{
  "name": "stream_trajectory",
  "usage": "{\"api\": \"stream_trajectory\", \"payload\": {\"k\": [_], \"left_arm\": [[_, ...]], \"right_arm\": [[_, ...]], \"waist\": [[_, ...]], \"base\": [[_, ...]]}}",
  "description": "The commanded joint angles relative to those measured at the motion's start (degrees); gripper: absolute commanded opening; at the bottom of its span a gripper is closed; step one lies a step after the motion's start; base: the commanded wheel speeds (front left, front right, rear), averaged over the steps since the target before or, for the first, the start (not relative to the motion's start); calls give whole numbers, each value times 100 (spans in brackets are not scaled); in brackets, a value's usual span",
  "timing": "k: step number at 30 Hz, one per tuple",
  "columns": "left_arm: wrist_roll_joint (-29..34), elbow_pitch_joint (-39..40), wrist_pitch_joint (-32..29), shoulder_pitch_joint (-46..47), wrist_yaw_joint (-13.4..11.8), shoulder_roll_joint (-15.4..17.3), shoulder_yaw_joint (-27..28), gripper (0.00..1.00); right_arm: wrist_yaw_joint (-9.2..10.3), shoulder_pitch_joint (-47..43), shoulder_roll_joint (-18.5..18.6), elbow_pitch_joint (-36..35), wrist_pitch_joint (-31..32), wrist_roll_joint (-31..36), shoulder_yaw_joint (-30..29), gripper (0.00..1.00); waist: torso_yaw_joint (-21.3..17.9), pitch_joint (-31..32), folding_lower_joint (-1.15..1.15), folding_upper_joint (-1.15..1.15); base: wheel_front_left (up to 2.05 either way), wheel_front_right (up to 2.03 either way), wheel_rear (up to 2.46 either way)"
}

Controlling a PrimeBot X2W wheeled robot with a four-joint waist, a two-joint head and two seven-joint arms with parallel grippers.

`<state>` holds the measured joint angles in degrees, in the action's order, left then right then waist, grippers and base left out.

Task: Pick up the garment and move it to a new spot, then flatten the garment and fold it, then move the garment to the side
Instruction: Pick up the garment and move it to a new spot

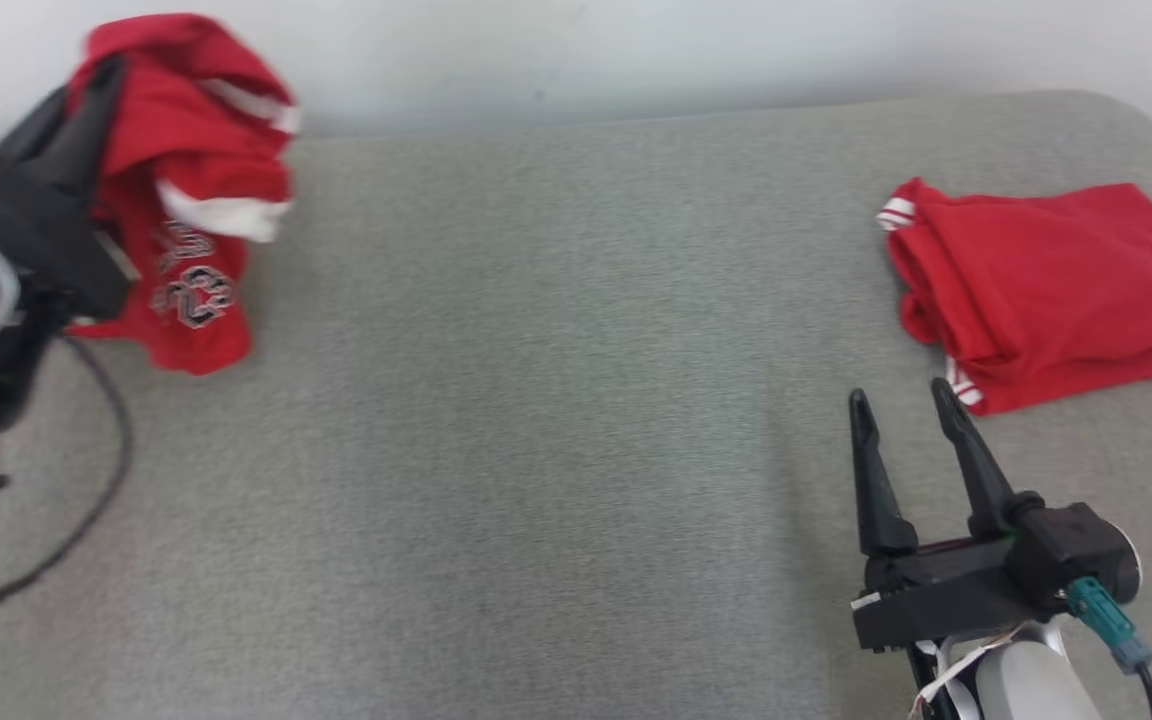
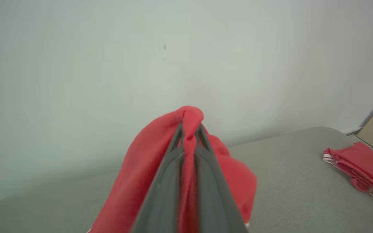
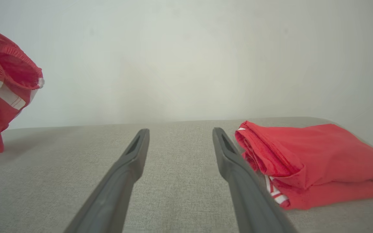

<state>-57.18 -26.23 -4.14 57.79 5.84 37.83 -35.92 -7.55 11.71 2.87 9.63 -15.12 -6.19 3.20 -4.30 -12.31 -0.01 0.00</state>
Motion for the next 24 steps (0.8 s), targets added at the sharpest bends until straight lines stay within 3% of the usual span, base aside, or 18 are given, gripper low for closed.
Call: {"api": "stream_trajectory", "payload": {"k": [1, 11, 18, 24], "left_arm": [[-25, 146, 0, -55, -40, -114, -17, 0], [-10, 798, 4, -366, -254, -885, -421, 0], [-77, 974, 143, -865, -199, -1531, -874, 0], [-24, 689, 281, -1633, -133, -1857, -1387, 0]], "right_arm": [[15, -60, 3, -17, -1, -44, -21, 100], [15, -232, 3, 52, -1, -203, -16, 100], [15, -274, 2, 89, -1, -244, -3, 100], [15, -368, 1, 152, -1, -176, -61, 100]], "waist": [[-181, 85, 1, 0], [-545, 197, 1, 0], [-664, 280, 1, 0], [-625, 360, 1, 0]], "base": [[0, 0, 0], [0, 0, 0], [0, 0, 0], [0, 0, 0]]}}
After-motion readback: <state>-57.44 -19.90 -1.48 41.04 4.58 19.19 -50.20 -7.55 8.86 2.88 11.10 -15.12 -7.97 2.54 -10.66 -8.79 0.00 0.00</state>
